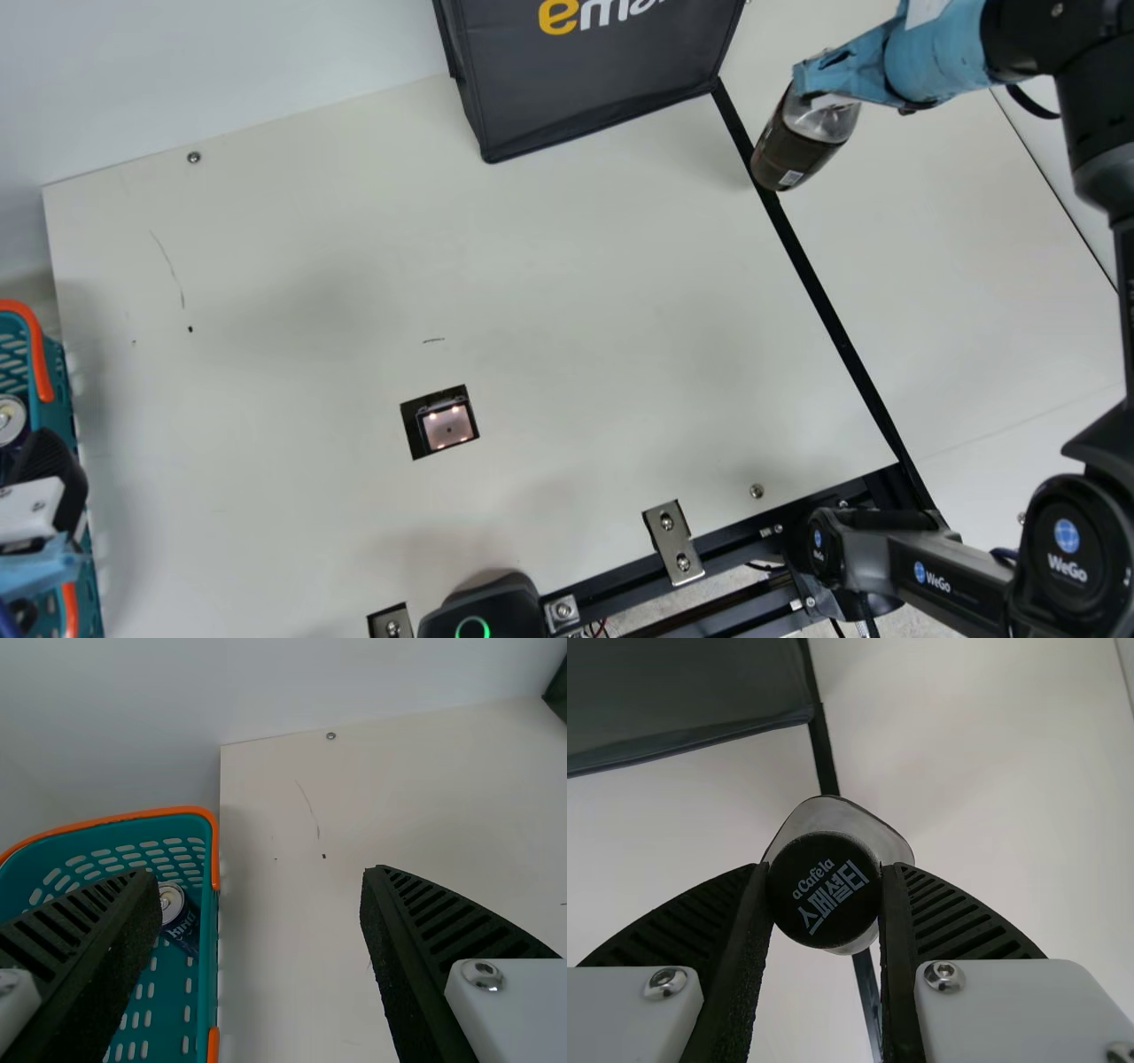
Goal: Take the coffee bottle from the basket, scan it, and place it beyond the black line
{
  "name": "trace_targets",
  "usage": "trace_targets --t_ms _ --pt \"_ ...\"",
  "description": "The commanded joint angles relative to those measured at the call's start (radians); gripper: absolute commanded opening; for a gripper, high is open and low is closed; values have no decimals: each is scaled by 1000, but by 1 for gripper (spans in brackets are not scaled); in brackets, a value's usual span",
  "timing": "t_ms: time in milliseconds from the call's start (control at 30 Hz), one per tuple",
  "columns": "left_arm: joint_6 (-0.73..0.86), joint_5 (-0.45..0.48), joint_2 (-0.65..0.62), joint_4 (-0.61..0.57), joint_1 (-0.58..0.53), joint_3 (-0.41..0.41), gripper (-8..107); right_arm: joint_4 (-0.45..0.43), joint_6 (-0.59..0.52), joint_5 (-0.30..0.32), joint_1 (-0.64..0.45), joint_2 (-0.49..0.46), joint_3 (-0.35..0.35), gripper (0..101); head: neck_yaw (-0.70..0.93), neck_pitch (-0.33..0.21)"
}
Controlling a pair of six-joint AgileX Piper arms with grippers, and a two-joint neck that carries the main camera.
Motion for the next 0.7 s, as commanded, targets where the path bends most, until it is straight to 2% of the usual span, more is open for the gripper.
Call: trace_targets --t_ms 0,667 --pt "0 0 0 0 0 0 90 3 1 -4 -20 4 0 0 -2 -17" --pt "0 0 0 0 0 0 90 16 -31 -74 -159 42 56 0 -2 -17"
